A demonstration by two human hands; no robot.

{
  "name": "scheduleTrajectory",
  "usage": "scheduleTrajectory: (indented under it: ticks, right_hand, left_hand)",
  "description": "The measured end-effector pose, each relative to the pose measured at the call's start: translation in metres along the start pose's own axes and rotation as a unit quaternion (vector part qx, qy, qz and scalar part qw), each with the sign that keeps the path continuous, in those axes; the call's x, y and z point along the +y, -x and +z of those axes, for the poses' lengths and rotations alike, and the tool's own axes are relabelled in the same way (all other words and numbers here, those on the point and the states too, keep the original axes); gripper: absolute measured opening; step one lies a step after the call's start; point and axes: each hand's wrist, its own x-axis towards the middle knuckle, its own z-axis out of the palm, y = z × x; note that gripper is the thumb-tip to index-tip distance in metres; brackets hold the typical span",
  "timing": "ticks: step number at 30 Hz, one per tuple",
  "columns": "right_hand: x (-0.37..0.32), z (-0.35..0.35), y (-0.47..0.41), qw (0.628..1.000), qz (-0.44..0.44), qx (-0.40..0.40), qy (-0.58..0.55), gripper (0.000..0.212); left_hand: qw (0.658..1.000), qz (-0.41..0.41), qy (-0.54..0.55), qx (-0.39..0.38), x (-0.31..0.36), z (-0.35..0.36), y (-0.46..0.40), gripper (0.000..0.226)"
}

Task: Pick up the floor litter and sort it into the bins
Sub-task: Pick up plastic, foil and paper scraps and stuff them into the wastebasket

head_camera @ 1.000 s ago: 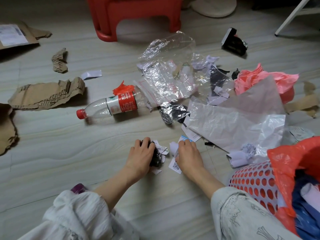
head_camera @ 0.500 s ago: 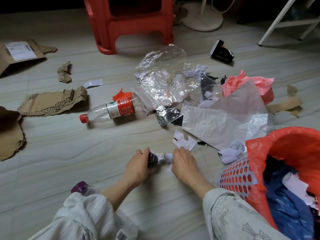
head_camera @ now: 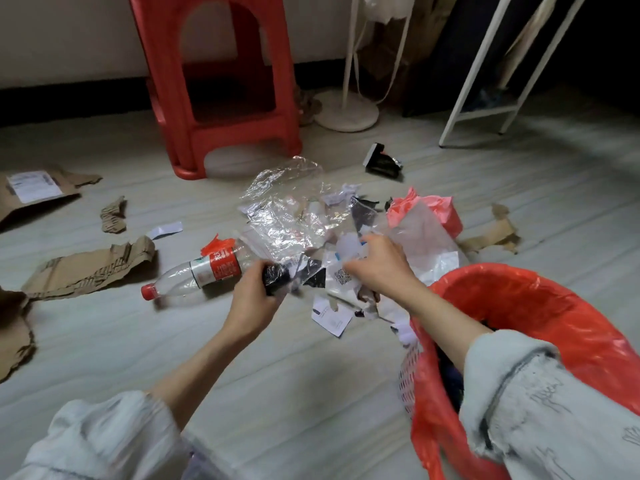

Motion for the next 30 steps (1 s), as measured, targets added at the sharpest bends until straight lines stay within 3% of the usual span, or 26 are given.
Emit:
scheduleTrajectory:
  ticks: [4, 7, 9, 12, 15, 18, 21, 23, 25, 27, 30]
  right_hand:
    - [0.009, -0.089, 0.005, 0.997, 0.025, 0.065, -0.042, 0.010]
    - [0.041, -0.129, 0.016, 0.986, 0.066, 0.130, -0.075, 0.010]
    - [0.061, -0.142, 0.027, 0.984, 0.098, 0.129, -0.077, 0.009]
    - [0.100, -0.165, 0.051, 0.986, 0.138, 0.079, -0.041, 0.027]
    - [0.136, -0.172, 0.074, 0.977, 0.210, -0.029, 0.005, 0.017]
    - [0.169, -0.157, 0.092, 0.960, 0.221, -0.123, 0.120, 0.014]
    - [0.188, -0.141, 0.107, 0.943, 0.256, -0.177, 0.120, 0.029]
    - [0.190, -0.142, 0.110, 0.945, 0.282, -0.143, 0.086, 0.032]
    - [0.192, -0.149, 0.101, 0.958, 0.270, -0.052, 0.077, 0.029]
    - [0.184, -0.155, 0.090, 0.967, 0.245, 0.039, 0.063, 0.030]
    - [0.164, -0.150, 0.074, 0.971, 0.219, 0.090, 0.038, 0.024]
  left_hand:
    - [0.993, 0.097, 0.061, -0.037, 0.084, 0.010, -0.010, 0.035]
    - [0.982, 0.177, 0.047, -0.037, 0.139, 0.038, -0.004, 0.037]
    - [0.976, 0.208, 0.039, -0.042, 0.161, 0.059, 0.004, 0.036]
    - [0.961, 0.250, 0.046, -0.105, 0.188, 0.096, 0.030, 0.035]
    - [0.936, 0.308, 0.005, -0.169, 0.202, 0.123, 0.054, 0.043]
    - [0.900, 0.358, -0.143, -0.204, 0.200, 0.147, 0.070, 0.058]
    - [0.844, 0.333, -0.309, -0.284, 0.196, 0.162, 0.083, 0.090]
    - [0.811, 0.323, -0.374, -0.315, 0.193, 0.166, 0.087, 0.105]
    - [0.787, 0.338, -0.415, -0.308, 0.192, 0.164, 0.086, 0.109]
    - [0.781, 0.357, -0.420, -0.293, 0.193, 0.158, 0.080, 0.098]
    - [0.812, 0.409, -0.343, -0.237, 0.193, 0.149, 0.069, 0.061]
